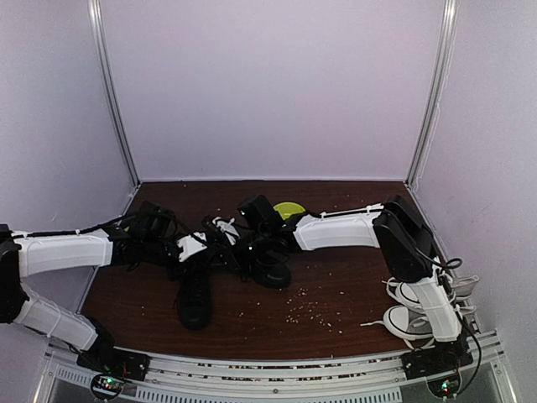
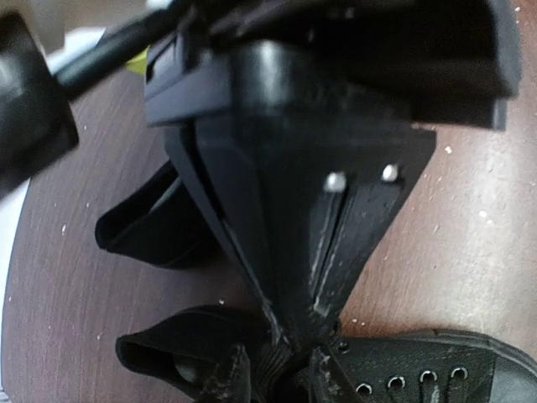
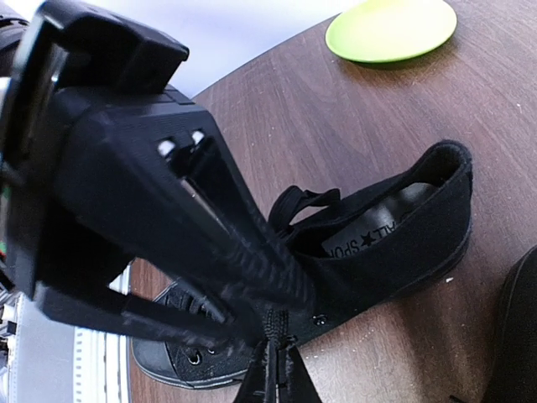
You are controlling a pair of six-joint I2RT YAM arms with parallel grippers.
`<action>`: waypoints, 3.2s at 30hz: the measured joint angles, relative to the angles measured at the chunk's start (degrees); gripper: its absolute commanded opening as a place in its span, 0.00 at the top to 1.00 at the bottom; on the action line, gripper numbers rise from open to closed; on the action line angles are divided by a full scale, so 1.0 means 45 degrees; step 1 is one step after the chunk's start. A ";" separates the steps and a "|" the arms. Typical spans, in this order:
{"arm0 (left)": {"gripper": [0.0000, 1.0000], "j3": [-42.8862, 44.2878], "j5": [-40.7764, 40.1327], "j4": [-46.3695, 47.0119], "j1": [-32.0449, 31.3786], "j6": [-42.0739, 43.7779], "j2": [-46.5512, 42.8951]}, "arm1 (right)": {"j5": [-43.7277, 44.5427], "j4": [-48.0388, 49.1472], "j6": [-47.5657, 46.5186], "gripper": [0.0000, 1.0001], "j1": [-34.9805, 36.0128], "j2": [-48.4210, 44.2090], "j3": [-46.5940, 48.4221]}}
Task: Tie the shoes
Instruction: Pass from the right arm to the left, then adjust the crossed shoelace on the shoelace.
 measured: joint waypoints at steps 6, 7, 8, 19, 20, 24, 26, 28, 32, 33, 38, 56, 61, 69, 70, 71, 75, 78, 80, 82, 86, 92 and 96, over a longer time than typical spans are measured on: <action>0.75 0.0272 -0.1025 -0.0646 0.0000 0.0427 0.0136 | -0.0010 0.0199 0.0141 1.00 -0.0005 0.0005 0.0000; 0.77 0.0272 -0.1151 -0.0777 0.0000 0.0529 0.0117 | -0.0015 0.0209 0.0189 1.00 -0.0005 0.0005 0.0000; 0.79 0.0272 -0.1224 -0.0889 0.0000 0.0622 0.0112 | -0.0015 0.0223 0.0223 1.00 -0.0005 0.0005 0.0005; 0.87 0.0393 -0.1642 -0.1826 0.0000 0.0962 0.0369 | -0.0015 0.0228 0.0223 1.00 -0.0010 0.0024 0.0087; 0.88 0.0393 -0.1666 -0.1889 0.0000 0.0957 0.0321 | -0.0015 0.0233 0.0223 1.00 -0.0010 0.0024 0.0087; 0.88 0.0393 -0.1710 -0.2220 0.0000 0.0947 0.0185 | -0.0019 0.0199 0.0228 1.00 -0.0010 0.0039 0.0214; 0.87 0.0393 -0.1705 -0.2351 0.0000 0.0942 0.0175 | -0.0024 0.0180 0.0233 1.00 -0.0010 0.0087 0.0432; 0.87 0.0393 -0.1705 -0.2395 0.0000 0.0942 0.0175 | -0.0024 0.0180 0.0228 1.00 -0.0010 0.0189 0.0724; 0.90 0.0393 -0.1700 -0.2472 0.0000 0.0937 0.0175 | -0.0005 0.0180 0.0243 1.00 -0.0015 0.0418 0.1112; 0.91 0.0393 -0.1685 -0.2501 0.0000 0.0933 0.0175 | -0.0005 0.0175 0.0238 1.00 -0.0024 0.0452 0.1127; 0.92 0.0393 -0.1559 -0.2628 0.0005 0.0874 0.0175 | 0.0000 0.0063 0.0223 1.00 -0.0087 0.0661 0.1326; 0.94 0.0393 -0.1229 -0.2657 0.0151 0.0860 0.0437 | -0.0010 0.0185 0.0340 1.00 -0.0296 0.0661 0.1326; 0.94 0.0393 -0.1141 -0.2647 0.0214 0.0865 0.0597 | -0.0010 0.0189 0.0379 1.00 -0.0296 0.0661 0.1326; 1.00 0.0427 -0.0937 -0.2555 0.0291 0.0675 0.0758 | -0.0010 0.0185 0.0452 1.00 -0.0296 0.0665 0.1331; 1.00 0.0447 -0.0826 -0.2545 0.0330 0.0549 0.0758 | -0.0005 0.0199 0.0505 0.96 -0.0296 0.0665 0.1331; 1.00 0.0466 -0.0656 -0.2506 0.0379 0.0384 0.0758 | 0.0005 0.0228 0.0554 0.91 -0.0301 0.0665 0.1336; 1.00 0.0471 -0.0107 -0.2463 0.0593 -0.0199 0.0763 | 0.0321 0.0811 0.0695 0.80 -0.0345 0.0612 0.1044; 1.00 0.0476 0.0146 -0.2477 0.0719 -0.0500 0.0772 | 0.0656 0.1180 0.0685 0.77 -0.0418 0.0311 0.0131; 1.00 0.0476 0.0257 -0.2477 0.0782 -0.0636 0.0792 | 0.0831 0.1326 0.0670 0.76 -0.0437 0.0049 -0.0549; 0.90 0.0481 0.0340 -0.2477 0.0826 -0.0767 0.0801 | 0.0967 0.1443 0.0665 0.76 -0.0442 -0.0170 -0.1039; 0.61 0.0719 0.0612 -0.2705 0.0855 -0.1107 0.0816 | 0.1297 0.1724 0.0646 0.76 -0.0437 -0.0772 -0.1987; 0.49 0.1273 0.0874 -0.2997 0.1005 -0.1627 0.0636 | 0.2492 0.1987 0.0413 0.77 -0.0151 -0.2176 -0.3609; 0.44 0.1457 0.1243 -0.3045 0.1477 -0.2089 0.0024 | 0.3113 0.2050 0.0078 0.77 0.0559 -0.2419 -0.3915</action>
